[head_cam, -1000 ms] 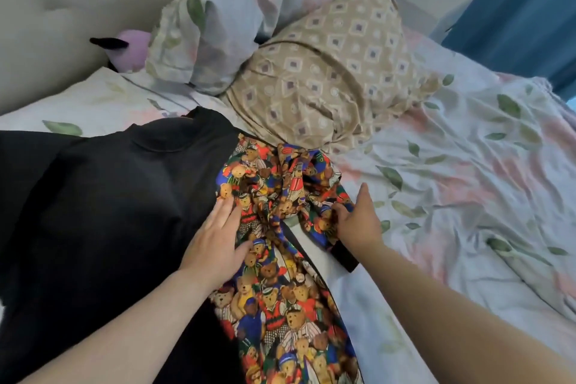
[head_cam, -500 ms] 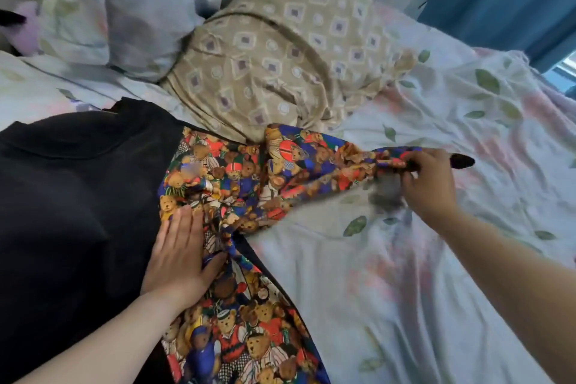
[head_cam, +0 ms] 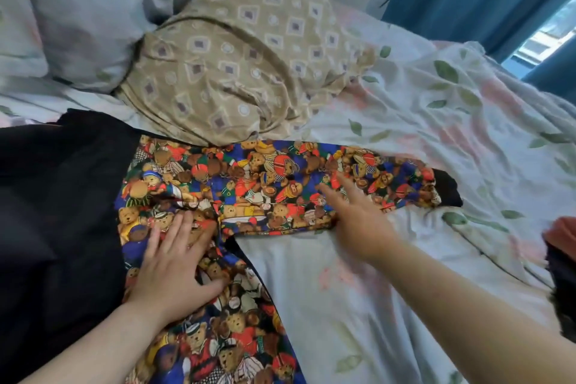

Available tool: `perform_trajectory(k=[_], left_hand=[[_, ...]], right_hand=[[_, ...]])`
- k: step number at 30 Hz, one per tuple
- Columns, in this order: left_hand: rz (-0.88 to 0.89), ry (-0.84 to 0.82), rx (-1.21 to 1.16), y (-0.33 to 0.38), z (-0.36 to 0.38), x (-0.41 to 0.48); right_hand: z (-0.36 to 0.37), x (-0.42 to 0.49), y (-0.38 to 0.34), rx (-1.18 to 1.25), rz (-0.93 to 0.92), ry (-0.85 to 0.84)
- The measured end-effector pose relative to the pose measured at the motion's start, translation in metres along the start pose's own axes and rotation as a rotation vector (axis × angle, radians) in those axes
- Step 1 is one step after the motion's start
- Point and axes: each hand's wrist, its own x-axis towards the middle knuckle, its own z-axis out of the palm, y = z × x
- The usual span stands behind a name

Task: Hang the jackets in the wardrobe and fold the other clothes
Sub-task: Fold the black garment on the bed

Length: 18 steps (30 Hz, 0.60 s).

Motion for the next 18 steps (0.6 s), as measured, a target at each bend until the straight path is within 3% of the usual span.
perform_trajectory(k=[4,9,12,15,18], left_hand=[[-0.011,-0.023,-0.013,0.001,-0.002,-0.002],[0.109,-0.050,-0.084,0.002,-0.008,-0.011],[0.170,0.080,-0.118,0.005,-0.018,-0.018],[-0.041,0.255,-0.051,-0.007,-0.027,-0.017],[-0.259,0.091,-0.055,-0.038,-0.020,-0.024]], right_hand=[[0.018,0.016,-0.031,-0.165,-0.246,-0.182],[0.005,0.027,0.006,-0.374,-0.188,-0.181],[0.000,0.031,0.027,-0.465,-0.078,-0.190],[-0.003,0.033,0.033,-0.502,0.005,-0.219],[-0.009,0.044,0.013,-0.475,0.141,-0.361]])
